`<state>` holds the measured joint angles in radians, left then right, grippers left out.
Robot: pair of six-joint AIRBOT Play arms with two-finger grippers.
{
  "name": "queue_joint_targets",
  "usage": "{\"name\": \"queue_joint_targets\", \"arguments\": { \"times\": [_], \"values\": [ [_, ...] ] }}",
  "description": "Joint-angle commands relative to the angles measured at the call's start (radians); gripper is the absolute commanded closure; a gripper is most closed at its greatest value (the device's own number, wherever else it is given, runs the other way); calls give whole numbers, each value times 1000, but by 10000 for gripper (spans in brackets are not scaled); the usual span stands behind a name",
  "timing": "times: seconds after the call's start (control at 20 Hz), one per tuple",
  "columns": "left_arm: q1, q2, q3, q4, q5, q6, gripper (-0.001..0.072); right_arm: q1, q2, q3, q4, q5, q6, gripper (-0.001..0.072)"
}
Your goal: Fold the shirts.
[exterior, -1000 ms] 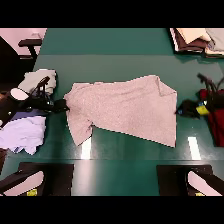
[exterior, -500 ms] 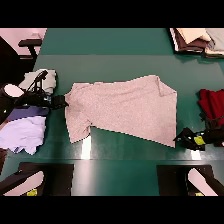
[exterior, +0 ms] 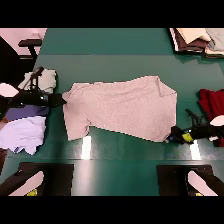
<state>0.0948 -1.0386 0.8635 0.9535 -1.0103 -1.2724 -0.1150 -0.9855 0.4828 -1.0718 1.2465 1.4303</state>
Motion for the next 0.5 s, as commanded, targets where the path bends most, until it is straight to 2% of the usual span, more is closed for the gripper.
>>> {"name": "queue_joint_targets", "arguments": {
  "times": [0.0, 0.15, 0.25, 0.45],
  "values": [
    [0, 137, 94, 61, -34, -30, 685, 59, 86, 188, 30, 50, 2, 699],
    [0, 259, 317, 86, -76, -47, 686, 34, 206, 486, 24, 65, 1, 699],
    [0, 318, 489, 86, -74, -92, 686, -8, 263, 713, 23, 69, 1, 699],
    [0, 352, 868, 86, -82, -122, 686, -124, 276, 1125, 22, 155, -8, 699]
  ]
}}
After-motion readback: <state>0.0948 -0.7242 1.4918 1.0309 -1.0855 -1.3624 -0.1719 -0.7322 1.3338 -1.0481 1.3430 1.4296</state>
